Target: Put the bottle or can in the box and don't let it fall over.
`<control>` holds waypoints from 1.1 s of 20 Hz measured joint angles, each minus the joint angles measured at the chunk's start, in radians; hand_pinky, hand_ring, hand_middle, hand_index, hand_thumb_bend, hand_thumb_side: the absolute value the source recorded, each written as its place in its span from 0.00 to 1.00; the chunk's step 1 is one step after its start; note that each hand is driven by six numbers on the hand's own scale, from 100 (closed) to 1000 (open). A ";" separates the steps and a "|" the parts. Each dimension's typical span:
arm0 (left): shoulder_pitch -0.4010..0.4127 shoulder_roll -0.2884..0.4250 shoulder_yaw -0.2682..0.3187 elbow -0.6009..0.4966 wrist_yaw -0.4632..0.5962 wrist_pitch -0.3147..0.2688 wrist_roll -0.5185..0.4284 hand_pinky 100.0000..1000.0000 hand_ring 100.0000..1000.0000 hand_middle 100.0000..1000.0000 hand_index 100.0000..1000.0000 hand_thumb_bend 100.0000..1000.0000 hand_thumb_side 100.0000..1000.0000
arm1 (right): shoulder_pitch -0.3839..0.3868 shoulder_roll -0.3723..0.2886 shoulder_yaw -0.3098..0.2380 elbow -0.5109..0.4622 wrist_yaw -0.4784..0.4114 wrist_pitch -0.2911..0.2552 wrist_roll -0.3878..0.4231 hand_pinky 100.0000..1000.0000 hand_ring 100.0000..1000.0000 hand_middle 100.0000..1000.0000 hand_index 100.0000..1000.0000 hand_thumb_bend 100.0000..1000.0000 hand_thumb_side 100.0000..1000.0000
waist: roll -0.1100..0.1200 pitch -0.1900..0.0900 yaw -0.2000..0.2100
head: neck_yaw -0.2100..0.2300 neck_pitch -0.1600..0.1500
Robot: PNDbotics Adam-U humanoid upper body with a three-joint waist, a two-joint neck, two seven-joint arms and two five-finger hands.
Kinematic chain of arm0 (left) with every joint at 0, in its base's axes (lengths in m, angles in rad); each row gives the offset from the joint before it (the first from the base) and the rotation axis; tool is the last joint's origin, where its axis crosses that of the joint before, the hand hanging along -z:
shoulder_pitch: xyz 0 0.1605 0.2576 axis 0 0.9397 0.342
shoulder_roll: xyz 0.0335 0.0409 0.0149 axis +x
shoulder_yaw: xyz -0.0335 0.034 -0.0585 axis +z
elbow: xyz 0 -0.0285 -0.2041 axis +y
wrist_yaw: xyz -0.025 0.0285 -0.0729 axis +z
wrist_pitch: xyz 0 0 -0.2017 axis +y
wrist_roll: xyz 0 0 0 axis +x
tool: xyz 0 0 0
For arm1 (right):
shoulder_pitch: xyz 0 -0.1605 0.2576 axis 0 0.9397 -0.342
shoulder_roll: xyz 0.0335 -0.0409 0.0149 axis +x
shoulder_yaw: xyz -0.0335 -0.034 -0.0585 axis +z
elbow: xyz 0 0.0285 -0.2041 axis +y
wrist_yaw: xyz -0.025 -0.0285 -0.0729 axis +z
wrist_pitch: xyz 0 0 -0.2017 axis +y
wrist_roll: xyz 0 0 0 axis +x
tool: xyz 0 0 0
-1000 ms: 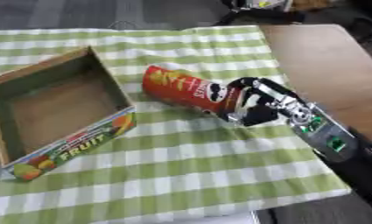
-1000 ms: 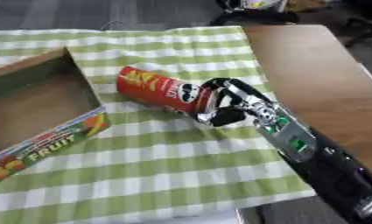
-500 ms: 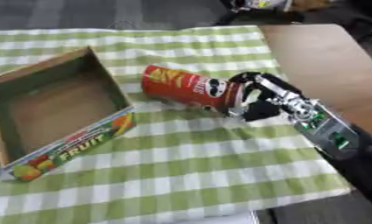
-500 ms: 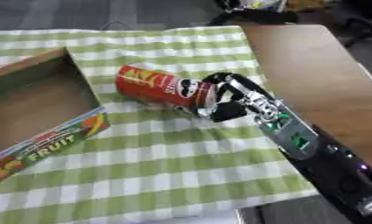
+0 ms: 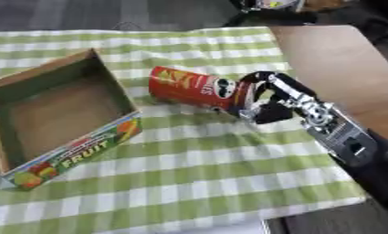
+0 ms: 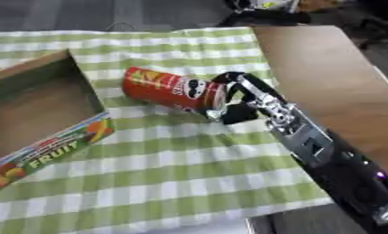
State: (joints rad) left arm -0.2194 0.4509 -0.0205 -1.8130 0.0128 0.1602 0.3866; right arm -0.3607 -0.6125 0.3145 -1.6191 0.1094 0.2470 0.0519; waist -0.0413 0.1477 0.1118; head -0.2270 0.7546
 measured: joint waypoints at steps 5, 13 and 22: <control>0.000 0.000 0.001 0.000 0.000 -0.001 0.001 0.57 0.57 0.50 0.67 0.00 0.64 | 0.000 -0.002 -0.006 -0.009 -0.006 -0.007 -0.011 0.00 0.00 0.00 0.14 0.31 0.00 | 0.000 0.000 0.000 | 0.000 0.000; -0.001 0.000 0.003 -0.003 0.000 -0.001 0.001 0.57 0.57 0.50 0.67 0.00 0.64 | 0.000 -0.008 -0.009 -0.025 -0.014 -0.009 -0.010 0.00 0.00 0.00 0.11 0.33 0.00 | 0.000 0.000 0.001 | 0.000 0.000; -0.002 0.000 0.006 -0.005 0.000 -0.002 0.002 0.57 0.57 0.50 0.67 0.00 0.64 | -0.010 -0.009 -0.026 -0.047 -0.056 0.006 -0.060 0.00 0.00 0.00 0.11 0.34 0.00 | 0.000 0.000 0.002 | 0.001 -0.001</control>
State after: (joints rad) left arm -0.2215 0.4509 -0.0147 -1.8181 0.0126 0.1587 0.3885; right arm -0.3704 -0.6213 0.2887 -1.6665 0.0530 0.2534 -0.0084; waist -0.0413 0.1477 0.1133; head -0.2260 0.7539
